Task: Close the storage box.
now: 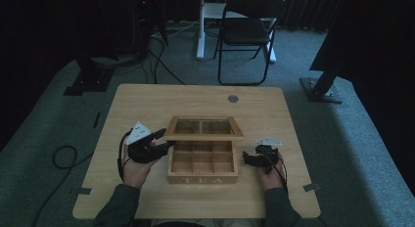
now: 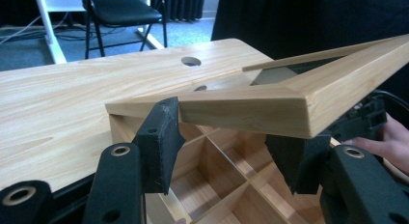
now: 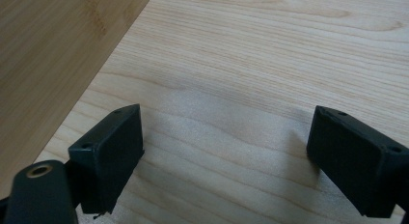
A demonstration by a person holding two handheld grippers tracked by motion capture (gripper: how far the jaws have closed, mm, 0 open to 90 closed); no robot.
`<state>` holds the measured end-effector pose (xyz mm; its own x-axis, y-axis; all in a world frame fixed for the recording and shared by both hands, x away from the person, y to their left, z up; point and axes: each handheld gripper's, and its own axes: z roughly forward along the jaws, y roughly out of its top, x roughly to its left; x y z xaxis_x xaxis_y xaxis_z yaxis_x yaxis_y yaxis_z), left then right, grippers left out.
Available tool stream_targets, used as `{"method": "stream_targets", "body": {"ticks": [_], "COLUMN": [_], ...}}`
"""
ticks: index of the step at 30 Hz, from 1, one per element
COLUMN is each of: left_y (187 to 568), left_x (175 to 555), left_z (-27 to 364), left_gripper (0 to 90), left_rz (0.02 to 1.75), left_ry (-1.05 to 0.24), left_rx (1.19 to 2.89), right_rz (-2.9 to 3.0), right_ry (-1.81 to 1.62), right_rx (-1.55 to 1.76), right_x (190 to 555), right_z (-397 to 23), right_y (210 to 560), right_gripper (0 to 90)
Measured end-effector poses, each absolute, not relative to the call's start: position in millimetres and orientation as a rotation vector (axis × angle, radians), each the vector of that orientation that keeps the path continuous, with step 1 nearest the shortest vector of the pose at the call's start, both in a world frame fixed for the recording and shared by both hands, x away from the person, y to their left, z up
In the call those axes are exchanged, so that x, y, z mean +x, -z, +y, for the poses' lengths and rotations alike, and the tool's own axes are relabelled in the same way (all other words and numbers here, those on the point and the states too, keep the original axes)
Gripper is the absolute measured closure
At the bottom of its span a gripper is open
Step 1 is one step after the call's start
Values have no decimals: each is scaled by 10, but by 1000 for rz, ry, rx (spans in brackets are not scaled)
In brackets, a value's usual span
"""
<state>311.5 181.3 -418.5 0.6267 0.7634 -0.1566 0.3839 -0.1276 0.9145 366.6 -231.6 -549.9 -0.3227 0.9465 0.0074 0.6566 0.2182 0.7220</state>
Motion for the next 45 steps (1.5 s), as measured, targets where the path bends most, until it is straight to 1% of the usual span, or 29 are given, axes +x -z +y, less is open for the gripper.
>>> {"method": "stream_targets", "body": {"ticks": [12, 18, 31, 45], "left_y": [4245, 4252, 4306, 4438], "left_x": [3041, 2993, 2909, 2821], "left_z": [1837, 1825, 1825, 1832], "left_gripper": [455, 455, 453, 447], "left_rz": [920, 900, 877, 881], "left_ry": [-408, -444, -466, -451], "left_rx": [1739, 1746, 1749, 1749], "right_rz": [2060, 2060, 2061, 2061], "right_ry": [-886, -885, -885, -885], "right_rx": [1480, 1477, 1481, 1481], "right_x": [3665, 3666, 3665, 3665], "right_z": [-2316, -2317, -2316, -2315], "right_y": [5499, 5499, 5498, 5499], "right_gripper": [123, 123, 123, 123]}}
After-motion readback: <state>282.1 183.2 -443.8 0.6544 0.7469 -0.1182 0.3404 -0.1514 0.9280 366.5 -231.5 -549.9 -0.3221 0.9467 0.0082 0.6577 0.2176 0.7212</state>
